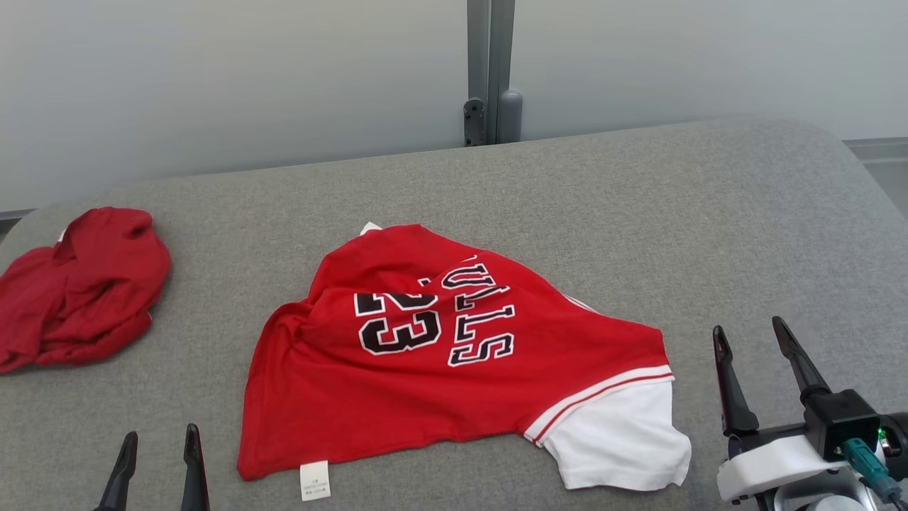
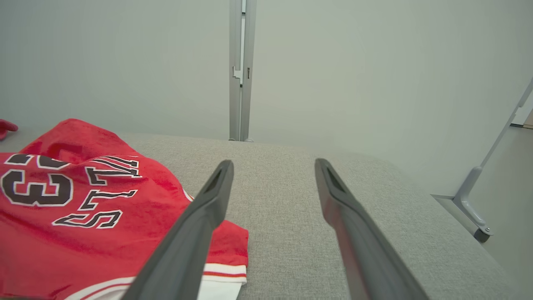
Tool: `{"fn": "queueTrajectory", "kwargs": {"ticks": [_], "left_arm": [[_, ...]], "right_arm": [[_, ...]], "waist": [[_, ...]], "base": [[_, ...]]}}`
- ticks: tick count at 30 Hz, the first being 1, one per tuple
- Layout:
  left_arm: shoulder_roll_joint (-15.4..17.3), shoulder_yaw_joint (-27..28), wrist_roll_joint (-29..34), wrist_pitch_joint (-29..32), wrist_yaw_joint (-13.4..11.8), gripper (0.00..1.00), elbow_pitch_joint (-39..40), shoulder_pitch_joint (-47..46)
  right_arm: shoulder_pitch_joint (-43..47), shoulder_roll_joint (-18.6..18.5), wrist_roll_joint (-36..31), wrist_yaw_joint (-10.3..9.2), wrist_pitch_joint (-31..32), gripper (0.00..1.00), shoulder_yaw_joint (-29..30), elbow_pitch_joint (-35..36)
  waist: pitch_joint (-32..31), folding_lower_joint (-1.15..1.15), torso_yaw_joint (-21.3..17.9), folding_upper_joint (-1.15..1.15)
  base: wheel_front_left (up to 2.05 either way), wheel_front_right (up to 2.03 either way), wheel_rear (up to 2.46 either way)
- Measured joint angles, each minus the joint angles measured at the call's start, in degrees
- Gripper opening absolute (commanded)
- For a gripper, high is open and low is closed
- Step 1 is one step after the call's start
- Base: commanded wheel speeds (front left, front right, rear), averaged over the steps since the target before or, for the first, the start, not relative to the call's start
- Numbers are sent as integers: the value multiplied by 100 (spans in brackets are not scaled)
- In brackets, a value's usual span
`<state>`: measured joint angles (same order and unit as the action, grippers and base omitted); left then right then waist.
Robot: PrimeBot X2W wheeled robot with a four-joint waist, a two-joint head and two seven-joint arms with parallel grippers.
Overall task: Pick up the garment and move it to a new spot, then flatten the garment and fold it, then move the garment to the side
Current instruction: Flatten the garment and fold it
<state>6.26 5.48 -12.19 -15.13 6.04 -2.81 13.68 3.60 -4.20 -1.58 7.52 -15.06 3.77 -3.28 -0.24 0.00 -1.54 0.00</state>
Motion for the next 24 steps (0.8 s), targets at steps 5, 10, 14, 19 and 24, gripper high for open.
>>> {"fn": "queueTrajectory", "kwargs": {"ticks": [5, 10, 14, 19, 24], "left_arm": [[-111, 153, 138, 0, 104, 100, -20, -35], [-156, 190, 203, 0, 126, 100, -24, -59], [-157, 155, 214, 0, 129, 100, -20, -79], [-131, 157, 191, 0, 129, 100, -18, -86], [-116, 168, 182, 0, 130, 100, -36, -86]], "right_arm": [[36, 41, 19, 0, 0, 100, -90, -57], [37, 64, 36, 0, 0, 100, -130, -64], [36, 71, 37, 0, 0, 100, -153, -66], [34, 77, 38, 0, 0, 100, -165, -65], [25, 81, 41, 0, 0, 100, -185, -54]], "waist": [[-16, 0, 8, 0], [8, 0, 9, 0], [24, 0, 4, 0], [30, 0, -3, 0], [37, 0, -22, 0]], "base": [[0, 0, 0], [0, 0, 0], [0, 0, 0], [0, 0, 0], [0, 0, 0]]}}
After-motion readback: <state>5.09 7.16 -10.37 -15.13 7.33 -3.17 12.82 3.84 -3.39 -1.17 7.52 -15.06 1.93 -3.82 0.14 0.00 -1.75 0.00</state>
